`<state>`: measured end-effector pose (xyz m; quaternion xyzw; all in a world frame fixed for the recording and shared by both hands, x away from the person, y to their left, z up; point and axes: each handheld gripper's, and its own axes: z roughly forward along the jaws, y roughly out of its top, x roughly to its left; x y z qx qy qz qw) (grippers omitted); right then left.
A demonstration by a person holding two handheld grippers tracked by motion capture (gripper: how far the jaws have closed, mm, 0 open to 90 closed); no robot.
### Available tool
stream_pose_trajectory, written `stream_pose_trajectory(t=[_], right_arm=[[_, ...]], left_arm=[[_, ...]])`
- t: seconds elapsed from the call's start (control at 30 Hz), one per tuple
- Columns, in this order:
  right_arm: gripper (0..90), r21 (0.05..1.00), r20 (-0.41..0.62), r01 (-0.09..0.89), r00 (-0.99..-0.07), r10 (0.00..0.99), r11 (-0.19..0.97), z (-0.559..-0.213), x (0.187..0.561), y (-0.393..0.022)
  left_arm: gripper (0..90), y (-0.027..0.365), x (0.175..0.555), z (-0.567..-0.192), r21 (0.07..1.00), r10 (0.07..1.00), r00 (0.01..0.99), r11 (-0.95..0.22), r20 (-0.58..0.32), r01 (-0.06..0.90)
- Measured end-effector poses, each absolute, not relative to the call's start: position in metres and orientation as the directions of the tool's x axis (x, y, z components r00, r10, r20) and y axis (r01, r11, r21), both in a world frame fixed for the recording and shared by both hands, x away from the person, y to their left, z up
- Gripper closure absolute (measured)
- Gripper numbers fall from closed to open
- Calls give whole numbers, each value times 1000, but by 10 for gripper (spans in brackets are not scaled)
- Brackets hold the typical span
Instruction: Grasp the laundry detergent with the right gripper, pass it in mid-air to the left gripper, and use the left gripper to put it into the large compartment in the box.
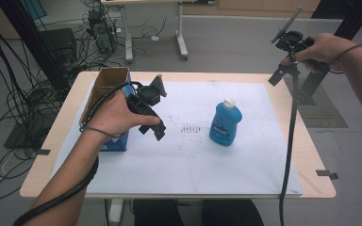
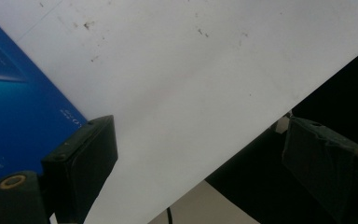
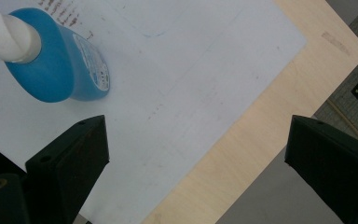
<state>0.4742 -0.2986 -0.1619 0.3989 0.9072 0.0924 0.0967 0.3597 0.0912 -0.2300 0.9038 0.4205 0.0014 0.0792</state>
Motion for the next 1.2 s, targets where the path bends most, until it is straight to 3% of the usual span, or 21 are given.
stream_pose_trajectory(t=[1.2], right_arm=[[61,245,-85,709,-663,743,661,-172,471,-309]], left_arm=[[101,90,361,-235,149,757,648,-634,-77,759]])
